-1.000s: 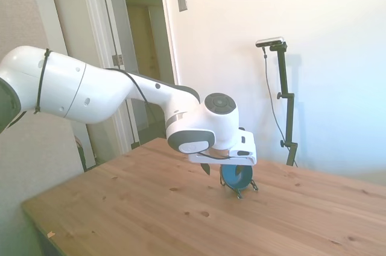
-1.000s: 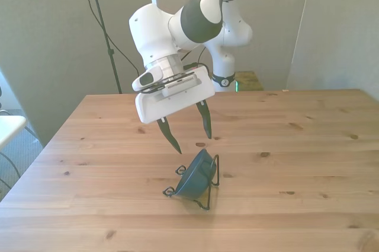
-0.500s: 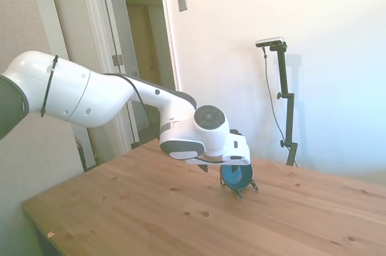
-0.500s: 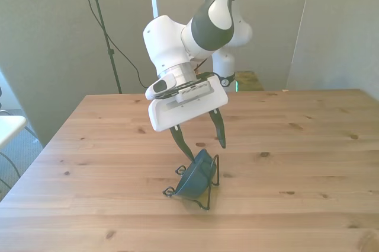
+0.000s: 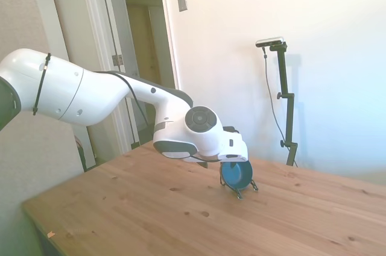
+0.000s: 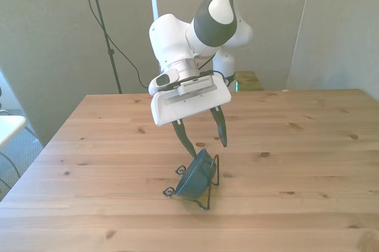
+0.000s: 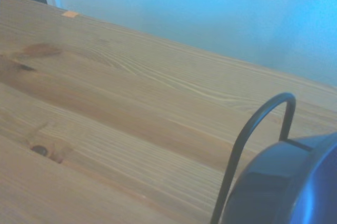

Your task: Unload the bowl

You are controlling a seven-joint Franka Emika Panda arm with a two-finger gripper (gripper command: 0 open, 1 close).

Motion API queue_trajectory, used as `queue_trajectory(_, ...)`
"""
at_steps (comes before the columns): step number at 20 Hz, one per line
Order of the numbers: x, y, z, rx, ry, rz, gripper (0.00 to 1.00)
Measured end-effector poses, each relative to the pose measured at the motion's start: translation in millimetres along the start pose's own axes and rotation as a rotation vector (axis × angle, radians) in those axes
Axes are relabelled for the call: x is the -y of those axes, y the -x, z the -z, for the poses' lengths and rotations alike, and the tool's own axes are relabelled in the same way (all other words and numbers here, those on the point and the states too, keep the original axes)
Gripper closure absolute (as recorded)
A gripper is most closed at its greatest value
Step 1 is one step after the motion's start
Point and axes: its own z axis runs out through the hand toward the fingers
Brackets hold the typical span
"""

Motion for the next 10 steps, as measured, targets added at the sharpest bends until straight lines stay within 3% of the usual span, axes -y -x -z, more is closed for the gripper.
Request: queue_trajectory(10,-3.7,0.1,-6.6,-0.013,0.010,-0.068,1.00)
